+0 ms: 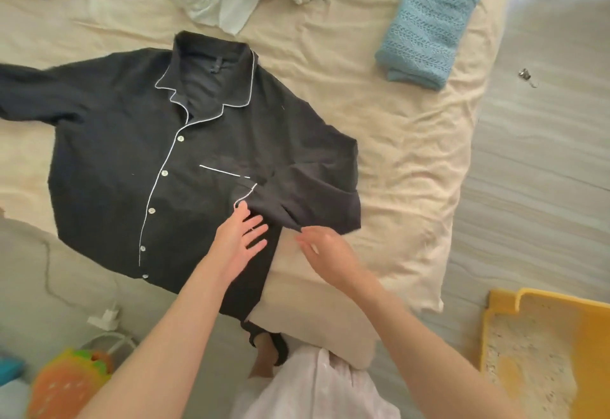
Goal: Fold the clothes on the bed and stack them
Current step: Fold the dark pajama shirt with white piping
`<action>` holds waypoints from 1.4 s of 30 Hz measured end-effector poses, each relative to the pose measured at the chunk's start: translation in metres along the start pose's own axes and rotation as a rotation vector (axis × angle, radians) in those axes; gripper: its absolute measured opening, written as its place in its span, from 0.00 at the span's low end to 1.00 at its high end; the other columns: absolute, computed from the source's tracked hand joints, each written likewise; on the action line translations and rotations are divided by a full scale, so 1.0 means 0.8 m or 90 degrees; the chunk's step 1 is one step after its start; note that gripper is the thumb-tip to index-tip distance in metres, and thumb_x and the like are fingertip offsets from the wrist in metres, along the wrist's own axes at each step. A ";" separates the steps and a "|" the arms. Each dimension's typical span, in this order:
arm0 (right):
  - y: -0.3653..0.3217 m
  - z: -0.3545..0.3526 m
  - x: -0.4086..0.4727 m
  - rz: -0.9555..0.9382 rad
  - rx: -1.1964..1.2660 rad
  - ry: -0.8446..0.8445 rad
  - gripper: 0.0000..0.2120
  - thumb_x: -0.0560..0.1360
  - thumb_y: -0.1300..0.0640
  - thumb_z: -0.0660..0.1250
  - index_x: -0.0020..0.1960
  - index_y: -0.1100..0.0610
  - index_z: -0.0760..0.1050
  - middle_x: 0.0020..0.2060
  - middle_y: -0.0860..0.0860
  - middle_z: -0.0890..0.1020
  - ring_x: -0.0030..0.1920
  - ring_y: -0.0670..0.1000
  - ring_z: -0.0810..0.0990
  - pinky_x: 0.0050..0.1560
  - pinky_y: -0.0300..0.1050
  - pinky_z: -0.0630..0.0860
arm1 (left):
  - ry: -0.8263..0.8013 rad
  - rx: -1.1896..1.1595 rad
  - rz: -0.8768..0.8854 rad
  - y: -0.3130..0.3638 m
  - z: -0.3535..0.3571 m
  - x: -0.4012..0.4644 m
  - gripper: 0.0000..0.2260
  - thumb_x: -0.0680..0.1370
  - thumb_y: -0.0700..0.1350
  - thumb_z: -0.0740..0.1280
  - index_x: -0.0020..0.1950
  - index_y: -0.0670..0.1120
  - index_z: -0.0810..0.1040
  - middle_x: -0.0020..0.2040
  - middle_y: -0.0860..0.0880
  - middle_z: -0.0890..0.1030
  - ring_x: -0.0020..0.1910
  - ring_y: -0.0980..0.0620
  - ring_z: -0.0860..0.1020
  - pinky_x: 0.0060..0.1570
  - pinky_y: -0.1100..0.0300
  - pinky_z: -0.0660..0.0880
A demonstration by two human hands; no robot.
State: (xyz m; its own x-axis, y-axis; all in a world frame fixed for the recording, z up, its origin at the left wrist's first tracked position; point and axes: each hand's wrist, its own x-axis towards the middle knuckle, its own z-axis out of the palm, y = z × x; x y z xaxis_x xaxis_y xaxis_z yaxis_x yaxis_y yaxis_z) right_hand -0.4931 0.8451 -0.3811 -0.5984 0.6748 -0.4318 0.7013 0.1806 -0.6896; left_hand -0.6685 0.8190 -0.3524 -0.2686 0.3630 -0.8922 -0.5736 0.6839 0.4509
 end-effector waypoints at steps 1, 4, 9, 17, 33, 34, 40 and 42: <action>0.005 -0.002 0.000 0.024 0.020 0.059 0.13 0.80 0.58 0.59 0.55 0.61 0.81 0.57 0.56 0.80 0.59 0.57 0.75 0.59 0.47 0.69 | 0.024 0.038 -0.031 -0.002 -0.005 0.006 0.25 0.80 0.55 0.59 0.72 0.42 0.64 0.67 0.44 0.72 0.59 0.46 0.74 0.60 0.49 0.71; 0.023 -0.015 0.005 0.067 0.003 0.215 0.12 0.78 0.61 0.62 0.58 0.61 0.79 0.58 0.55 0.79 0.61 0.57 0.74 0.61 0.46 0.69 | 0.209 0.096 -0.056 -0.006 -0.012 0.024 0.27 0.77 0.58 0.63 0.69 0.41 0.67 0.64 0.42 0.74 0.54 0.45 0.76 0.52 0.51 0.74; 0.041 -0.031 0.023 0.071 -0.129 0.217 0.18 0.79 0.56 0.61 0.69 0.58 0.71 0.72 0.55 0.66 0.74 0.57 0.59 0.73 0.52 0.58 | 0.336 0.061 -0.029 0.023 -0.014 0.058 0.38 0.72 0.65 0.66 0.72 0.44 0.57 0.66 0.42 0.70 0.56 0.41 0.74 0.57 0.46 0.73; 0.032 -0.021 0.052 0.105 -0.183 0.129 0.20 0.81 0.50 0.55 0.71 0.53 0.67 0.74 0.51 0.63 0.76 0.52 0.54 0.75 0.53 0.47 | 0.049 0.158 0.010 0.024 -0.008 0.058 0.09 0.77 0.38 0.64 0.57 0.45 0.73 0.60 0.43 0.77 0.55 0.45 0.77 0.48 0.54 0.77; -0.109 0.049 0.015 -0.001 0.091 0.063 0.11 0.74 0.61 0.68 0.56 0.57 0.80 0.36 0.43 0.69 0.42 0.47 0.70 0.46 0.37 0.64 | -0.196 0.219 0.131 -0.005 -0.127 -0.052 0.08 0.76 0.49 0.66 0.54 0.56 0.81 0.51 0.58 0.83 0.57 0.54 0.78 0.57 0.54 0.75; -0.115 0.052 0.012 -0.030 0.038 0.059 0.10 0.74 0.62 0.66 0.55 0.57 0.80 0.37 0.44 0.69 0.43 0.47 0.69 0.45 0.36 0.63 | -0.201 0.176 0.055 -0.005 -0.135 -0.055 0.12 0.73 0.58 0.66 0.53 0.56 0.82 0.51 0.57 0.83 0.56 0.52 0.79 0.56 0.50 0.76; -0.145 0.098 -0.023 -0.098 -0.085 0.039 0.12 0.74 0.65 0.64 0.55 0.58 0.82 0.44 0.56 0.78 0.47 0.57 0.75 0.48 0.49 0.71 | -0.035 0.092 -0.107 -0.012 -0.157 -0.061 0.14 0.74 0.55 0.68 0.49 0.44 0.80 0.53 0.43 0.81 0.52 0.46 0.79 0.48 0.50 0.78; -0.151 0.117 -0.031 -0.053 -0.070 0.006 0.14 0.77 0.62 0.61 0.60 0.57 0.79 0.50 0.53 0.78 0.52 0.53 0.74 0.54 0.45 0.69 | 0.051 0.087 -0.056 -0.017 -0.160 -0.060 0.05 0.77 0.45 0.67 0.45 0.44 0.77 0.52 0.43 0.77 0.51 0.46 0.76 0.50 0.50 0.76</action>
State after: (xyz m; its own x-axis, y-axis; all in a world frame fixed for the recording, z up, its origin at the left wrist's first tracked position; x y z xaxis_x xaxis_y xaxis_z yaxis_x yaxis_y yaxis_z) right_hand -0.5996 0.7398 -0.3414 -0.6529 0.6610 -0.3699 0.6880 0.3132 -0.6547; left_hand -0.7471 0.7111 -0.3187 -0.2860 0.2496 -0.9252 -0.4886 0.7926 0.3648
